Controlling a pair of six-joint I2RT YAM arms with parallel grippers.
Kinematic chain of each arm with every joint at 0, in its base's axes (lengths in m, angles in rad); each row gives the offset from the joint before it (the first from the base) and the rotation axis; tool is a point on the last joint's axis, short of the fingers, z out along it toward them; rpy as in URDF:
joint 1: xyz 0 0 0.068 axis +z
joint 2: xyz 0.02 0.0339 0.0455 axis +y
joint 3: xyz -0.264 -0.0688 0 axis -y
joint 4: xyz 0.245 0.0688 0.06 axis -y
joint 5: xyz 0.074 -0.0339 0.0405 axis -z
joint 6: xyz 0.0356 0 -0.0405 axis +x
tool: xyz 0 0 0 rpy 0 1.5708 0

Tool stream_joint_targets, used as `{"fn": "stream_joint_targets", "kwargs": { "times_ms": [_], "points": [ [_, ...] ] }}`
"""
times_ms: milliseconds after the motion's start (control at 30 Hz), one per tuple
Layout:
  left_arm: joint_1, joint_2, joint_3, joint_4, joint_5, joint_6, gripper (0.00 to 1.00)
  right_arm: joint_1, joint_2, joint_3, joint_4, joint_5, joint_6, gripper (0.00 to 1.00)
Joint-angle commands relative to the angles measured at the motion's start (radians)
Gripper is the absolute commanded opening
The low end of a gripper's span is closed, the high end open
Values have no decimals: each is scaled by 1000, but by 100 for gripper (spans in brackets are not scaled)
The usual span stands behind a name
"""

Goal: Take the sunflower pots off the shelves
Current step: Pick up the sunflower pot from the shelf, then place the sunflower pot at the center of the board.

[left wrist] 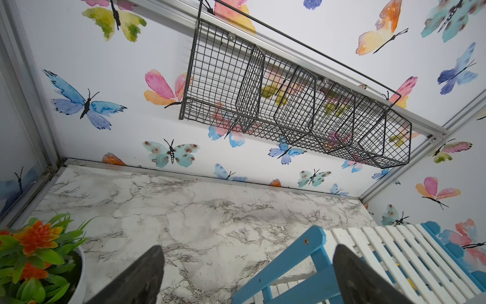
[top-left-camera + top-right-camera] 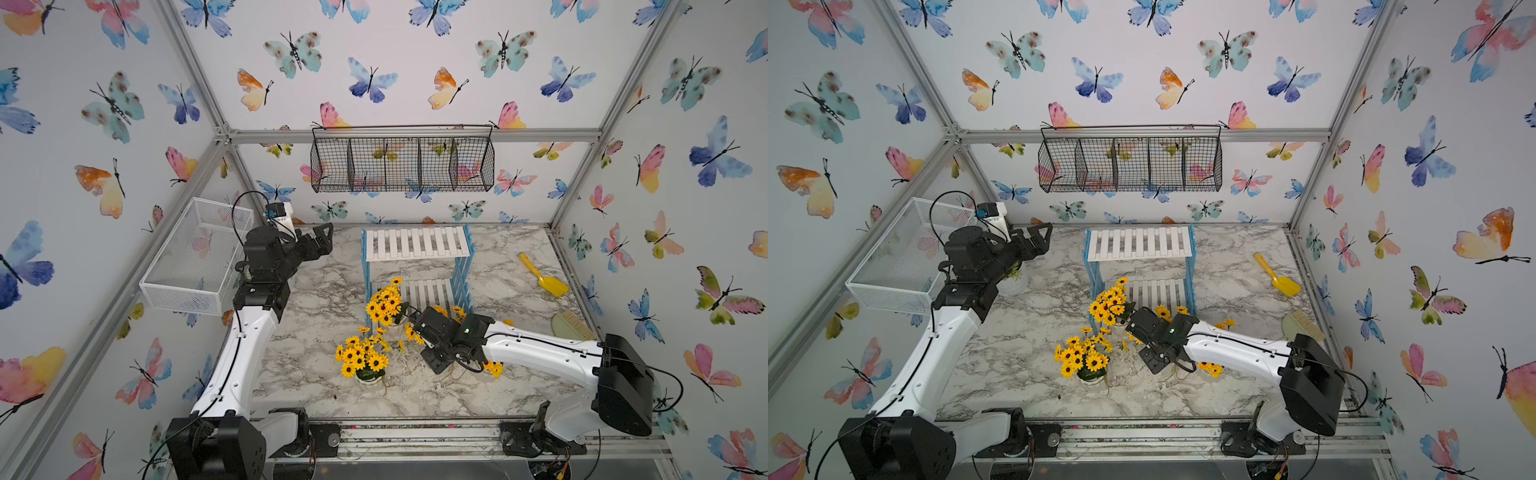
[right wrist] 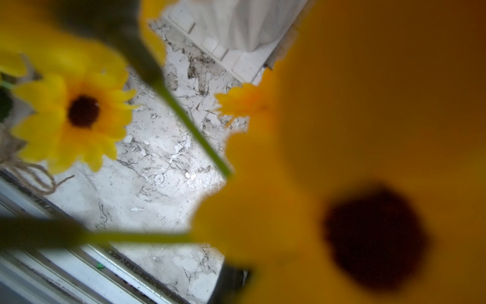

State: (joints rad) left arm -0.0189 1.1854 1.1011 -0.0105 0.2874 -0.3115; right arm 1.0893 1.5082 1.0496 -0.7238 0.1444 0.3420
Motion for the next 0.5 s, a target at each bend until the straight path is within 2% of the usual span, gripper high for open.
{"fn": "stream_joint_targets", "kwargs": {
  "times_ms": [0, 367, 467],
  "points": [
    [8, -2, -10, 26, 21, -1, 99, 7, -2, -20, -4, 51, 29, 4],
    [9, -1, -11, 30, 24, -2, 99, 7, -17, -80, 18, 59, 53, 4],
    [8, 0, -12, 29, 23, -2, 99, 7, -22, -92, 26, 50, 59, 12]
  ]
}}
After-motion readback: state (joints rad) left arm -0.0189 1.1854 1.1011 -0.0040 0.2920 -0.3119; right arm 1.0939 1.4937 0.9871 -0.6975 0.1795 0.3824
